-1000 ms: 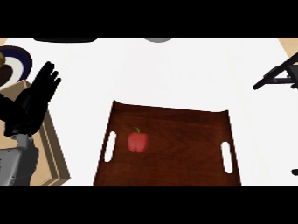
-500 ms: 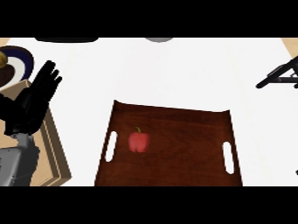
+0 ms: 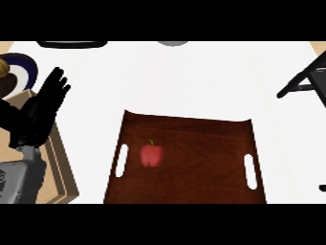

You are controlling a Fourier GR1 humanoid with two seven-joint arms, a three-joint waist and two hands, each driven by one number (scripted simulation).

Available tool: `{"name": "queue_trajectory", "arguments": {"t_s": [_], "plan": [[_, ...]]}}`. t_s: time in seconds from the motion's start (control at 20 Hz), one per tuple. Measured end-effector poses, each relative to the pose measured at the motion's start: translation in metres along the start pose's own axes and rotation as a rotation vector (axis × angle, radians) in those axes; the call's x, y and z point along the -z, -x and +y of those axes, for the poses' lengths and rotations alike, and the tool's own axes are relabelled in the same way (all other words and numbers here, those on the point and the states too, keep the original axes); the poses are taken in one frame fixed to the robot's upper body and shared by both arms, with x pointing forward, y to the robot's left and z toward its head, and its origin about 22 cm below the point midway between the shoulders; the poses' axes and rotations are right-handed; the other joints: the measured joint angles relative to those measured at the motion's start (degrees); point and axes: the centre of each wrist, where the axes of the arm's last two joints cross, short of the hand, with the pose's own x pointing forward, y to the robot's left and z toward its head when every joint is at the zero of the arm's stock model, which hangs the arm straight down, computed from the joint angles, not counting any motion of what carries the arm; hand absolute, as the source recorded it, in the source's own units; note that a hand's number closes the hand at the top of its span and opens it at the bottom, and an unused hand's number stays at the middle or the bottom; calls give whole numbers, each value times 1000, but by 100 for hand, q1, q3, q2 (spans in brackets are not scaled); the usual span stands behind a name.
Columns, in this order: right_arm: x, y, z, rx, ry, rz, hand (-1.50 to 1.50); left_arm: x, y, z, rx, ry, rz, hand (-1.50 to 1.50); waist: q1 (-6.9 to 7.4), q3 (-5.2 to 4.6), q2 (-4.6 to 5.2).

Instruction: Pick the tomato from the tray and place it in the tiered shelf

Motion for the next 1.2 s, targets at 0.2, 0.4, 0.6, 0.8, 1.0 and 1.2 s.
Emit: {"name": "queue_trajectory", "arguments": {"t_s": [0.2, 0.4, 0.6, 0.8, 1.0, 1.2], "plan": [[12, 9, -24, 51, -114, 63, -150, -4, 4, 6, 3, -11, 11, 0, -48, 14, -15], [19, 20, -70, 91, -171, 119, -150, -6, 3, 4, 0, -19, 4, 0, -91, 26, -20], [11, 41, -123, 118, -195, 124, -150, -7, -1, 11, 0, -24, 7, 0, -142, 32, -26], [7, 60, -169, 183, -231, 104, -150, -6, -2, 16, 0, -33, 6, 0, -162, 35, -24], [-5, 74, -202, 199, -276, 40, -150, -8, -2, 13, -1, -28, 4, 0, -144, 37, -19], [-20, 84, -225, 173, -319, -32, -150, 0, -4, 14, -2, -25, 2, 0, -135, 37, -9]]}}
